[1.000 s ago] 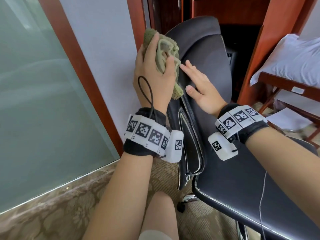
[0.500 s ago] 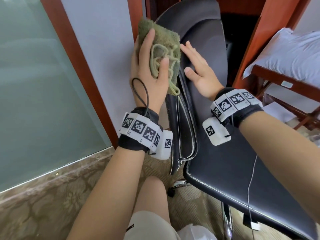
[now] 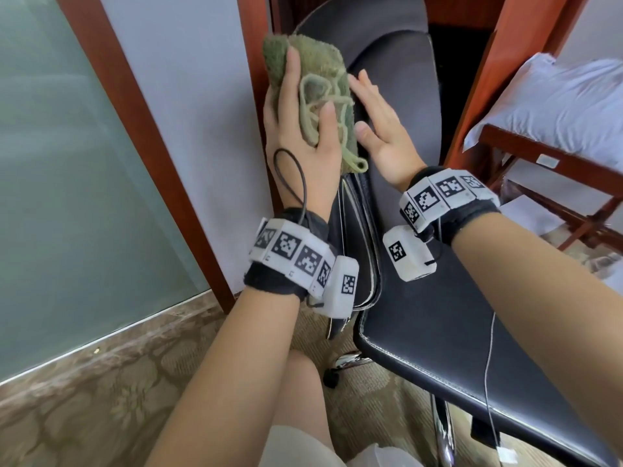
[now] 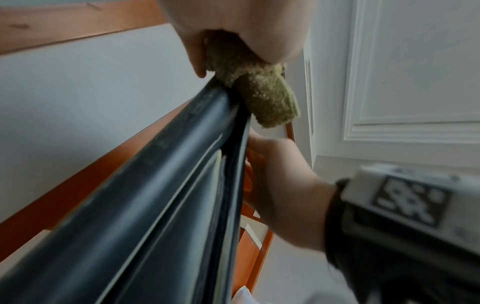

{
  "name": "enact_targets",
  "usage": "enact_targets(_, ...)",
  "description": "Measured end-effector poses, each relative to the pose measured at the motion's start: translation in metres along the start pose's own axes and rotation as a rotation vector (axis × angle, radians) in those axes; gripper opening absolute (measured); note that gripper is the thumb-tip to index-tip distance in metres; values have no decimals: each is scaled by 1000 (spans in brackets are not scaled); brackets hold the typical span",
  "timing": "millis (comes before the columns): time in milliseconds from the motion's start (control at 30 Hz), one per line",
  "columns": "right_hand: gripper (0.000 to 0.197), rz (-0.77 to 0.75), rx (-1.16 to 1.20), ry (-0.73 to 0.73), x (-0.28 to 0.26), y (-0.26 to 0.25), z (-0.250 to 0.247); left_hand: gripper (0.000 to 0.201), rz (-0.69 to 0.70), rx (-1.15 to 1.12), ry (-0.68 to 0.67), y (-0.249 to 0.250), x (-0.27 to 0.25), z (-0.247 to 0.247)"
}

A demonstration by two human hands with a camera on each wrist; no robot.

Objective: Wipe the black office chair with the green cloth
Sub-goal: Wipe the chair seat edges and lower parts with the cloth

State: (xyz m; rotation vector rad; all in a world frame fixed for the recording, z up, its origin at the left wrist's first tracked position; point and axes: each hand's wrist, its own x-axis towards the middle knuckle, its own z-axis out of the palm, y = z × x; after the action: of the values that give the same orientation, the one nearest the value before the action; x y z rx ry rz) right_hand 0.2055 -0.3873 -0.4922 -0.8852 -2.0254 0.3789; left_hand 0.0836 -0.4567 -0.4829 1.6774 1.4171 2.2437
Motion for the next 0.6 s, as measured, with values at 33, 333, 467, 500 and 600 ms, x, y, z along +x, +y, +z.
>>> enact_targets(33,54,1,-5,5,0,1,0,56,-3,-1,-11,-2,-8,-1)
enact_targets(333,56,27,-24,-30,2,-1,-2,50,143,10,-89,2,24,-12)
enact_targets(467,54,29,-12,-39,4,1,-2,52,61,-21,-40,6,41,-2)
enact_targets(500,55,33,-11,-42,4,1,-2,53,16,-58,-34,3,34,-1)
enact_targets(600,57,38,2,-43,4,0,-2,57,-17,-72,-32,-13,3,-5)
